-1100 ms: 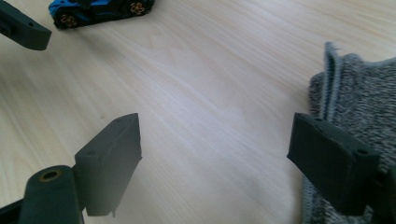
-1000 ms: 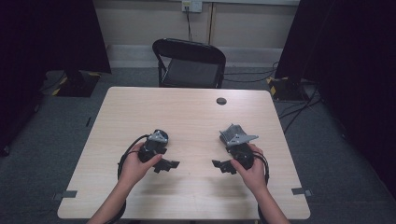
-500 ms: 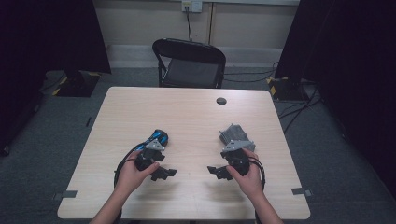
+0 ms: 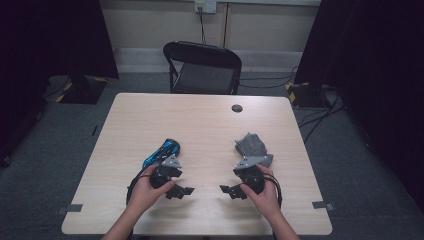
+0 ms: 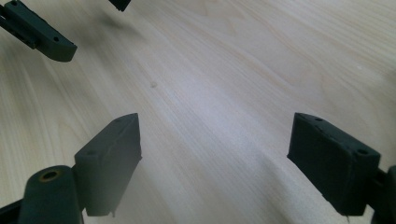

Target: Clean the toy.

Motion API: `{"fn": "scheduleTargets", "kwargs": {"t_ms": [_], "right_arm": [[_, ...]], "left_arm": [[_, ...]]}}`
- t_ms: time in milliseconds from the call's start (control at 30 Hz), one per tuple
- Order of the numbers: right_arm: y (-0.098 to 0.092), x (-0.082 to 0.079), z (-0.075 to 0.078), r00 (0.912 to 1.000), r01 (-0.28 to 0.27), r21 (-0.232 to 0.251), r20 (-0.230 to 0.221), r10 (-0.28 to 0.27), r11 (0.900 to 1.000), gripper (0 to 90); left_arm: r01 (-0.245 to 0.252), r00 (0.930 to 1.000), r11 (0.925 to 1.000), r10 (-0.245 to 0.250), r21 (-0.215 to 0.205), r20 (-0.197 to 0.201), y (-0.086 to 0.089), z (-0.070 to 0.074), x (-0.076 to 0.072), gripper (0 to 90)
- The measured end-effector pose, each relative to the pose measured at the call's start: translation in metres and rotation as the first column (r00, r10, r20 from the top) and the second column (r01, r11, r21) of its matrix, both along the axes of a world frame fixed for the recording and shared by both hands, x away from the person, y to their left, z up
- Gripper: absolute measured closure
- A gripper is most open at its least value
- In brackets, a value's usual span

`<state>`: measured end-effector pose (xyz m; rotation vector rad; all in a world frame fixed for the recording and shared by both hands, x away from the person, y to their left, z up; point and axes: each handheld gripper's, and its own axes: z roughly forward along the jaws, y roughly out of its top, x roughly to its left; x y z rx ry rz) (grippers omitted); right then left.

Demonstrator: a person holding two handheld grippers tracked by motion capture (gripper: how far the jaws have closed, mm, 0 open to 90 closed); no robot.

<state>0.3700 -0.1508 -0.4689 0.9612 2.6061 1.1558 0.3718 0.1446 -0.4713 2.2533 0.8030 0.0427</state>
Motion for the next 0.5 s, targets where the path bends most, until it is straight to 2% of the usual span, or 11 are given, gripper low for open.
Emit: {"fn": "scheduleTargets", "kwargs": {"t_ms": [100,333,500], "right_arm": [[0.001,-0.001,-0.001,1.0,-0.009,0.001,-0.001,0.009,1.0,16.5],[0.006,-0.004,-0.002,0.9994,-0.035,0.006,0.001,0.035,0.999,16.4],[0.009,-0.007,-0.008,0.9981,-0.062,-0.018,0.001,0.062,0.998,16.4]], "left_arm": [[0.002,1.0,1.0,-0.002,-0.002,0.0,-0.002,-0.003,-0.001,16.4],[0.042,0.9991,0.9991,-0.042,0.004,-0.003,-0.009,-0.006,-0.007,16.4],[0.065,0.9979,0.9977,-0.065,0.021,0.001,-0.013,-0.009,-0.01,16.4]]}}
